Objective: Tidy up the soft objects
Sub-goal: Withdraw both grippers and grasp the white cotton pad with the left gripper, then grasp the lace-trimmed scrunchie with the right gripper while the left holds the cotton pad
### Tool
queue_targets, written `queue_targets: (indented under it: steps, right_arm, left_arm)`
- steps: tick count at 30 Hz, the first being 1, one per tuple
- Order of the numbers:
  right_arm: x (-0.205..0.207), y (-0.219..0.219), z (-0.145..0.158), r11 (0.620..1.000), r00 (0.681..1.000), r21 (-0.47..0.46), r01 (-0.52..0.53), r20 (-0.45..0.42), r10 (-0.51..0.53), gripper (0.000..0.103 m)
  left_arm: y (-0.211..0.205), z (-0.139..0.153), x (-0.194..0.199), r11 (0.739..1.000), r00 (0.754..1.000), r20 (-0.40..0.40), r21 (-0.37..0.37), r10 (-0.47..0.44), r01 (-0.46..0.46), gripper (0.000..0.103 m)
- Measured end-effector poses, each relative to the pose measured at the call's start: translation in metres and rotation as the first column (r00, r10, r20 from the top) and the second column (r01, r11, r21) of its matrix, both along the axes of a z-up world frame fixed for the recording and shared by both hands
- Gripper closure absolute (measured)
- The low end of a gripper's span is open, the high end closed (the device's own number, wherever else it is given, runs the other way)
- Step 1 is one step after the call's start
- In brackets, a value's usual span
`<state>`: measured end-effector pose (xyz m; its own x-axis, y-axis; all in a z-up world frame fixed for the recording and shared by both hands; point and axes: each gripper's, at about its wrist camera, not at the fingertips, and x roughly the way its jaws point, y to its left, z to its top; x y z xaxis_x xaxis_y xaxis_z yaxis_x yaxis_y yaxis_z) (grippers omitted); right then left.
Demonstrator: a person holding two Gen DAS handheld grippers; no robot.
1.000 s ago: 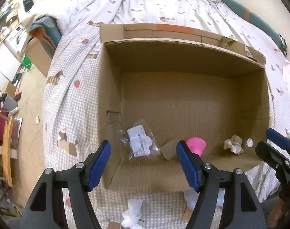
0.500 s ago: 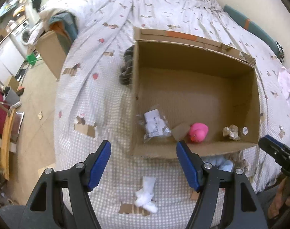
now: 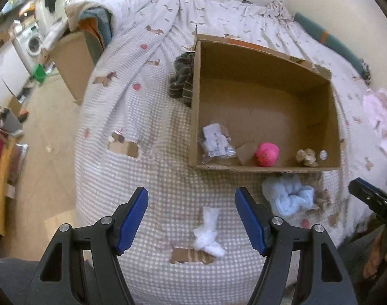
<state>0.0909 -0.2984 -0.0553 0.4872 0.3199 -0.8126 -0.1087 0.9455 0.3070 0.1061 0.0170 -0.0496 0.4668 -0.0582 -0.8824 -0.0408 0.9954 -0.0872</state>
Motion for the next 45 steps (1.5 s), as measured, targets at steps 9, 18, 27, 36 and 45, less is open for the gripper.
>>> queue_targets:
  steps: [9, 18, 27, 36, 45]
  right_arm:
    - [-0.012, -0.011, 0.009, 0.998, 1.000, 0.051, 0.021, 0.012, -0.022, 0.023]
    - [-0.011, -0.018, 0.008, 0.996, 0.999, 0.069, 0.055, -0.003, -0.054, 0.023]
    - [-0.005, -0.034, -0.005, 0.988, 0.989, 0.065, 0.137, -0.066, -0.133, 0.023]
    - [0.011, -0.045, -0.034, 0.978, 0.965, 0.060, 0.197, -0.187, -0.183, 0.023]
    - [0.036, -0.024, -0.070, 0.986, 0.940, -0.052, 0.160, -0.297, -0.168, 0.023]
  left_arm:
    - [0.011, -0.042, -0.003, 0.991, 0.984, -0.167, -0.107, 0.056, -0.074, 0.035]
    - [-0.027, -0.074, 0.003, 0.997, 0.971, -0.237, -0.072, -0.028, 0.012, 0.039]
    - [-0.037, -0.103, 0.009, 0.999, 0.946, -0.323, -0.042, -0.024, 0.011, 0.066]
    - [-0.030, -0.089, 0.004, 0.997, 0.957, -0.289, -0.081, -0.022, -0.002, 0.094]
    - [-0.007, -0.062, -0.010, 0.991, 0.980, -0.201, -0.129, 0.005, -0.031, 0.094]
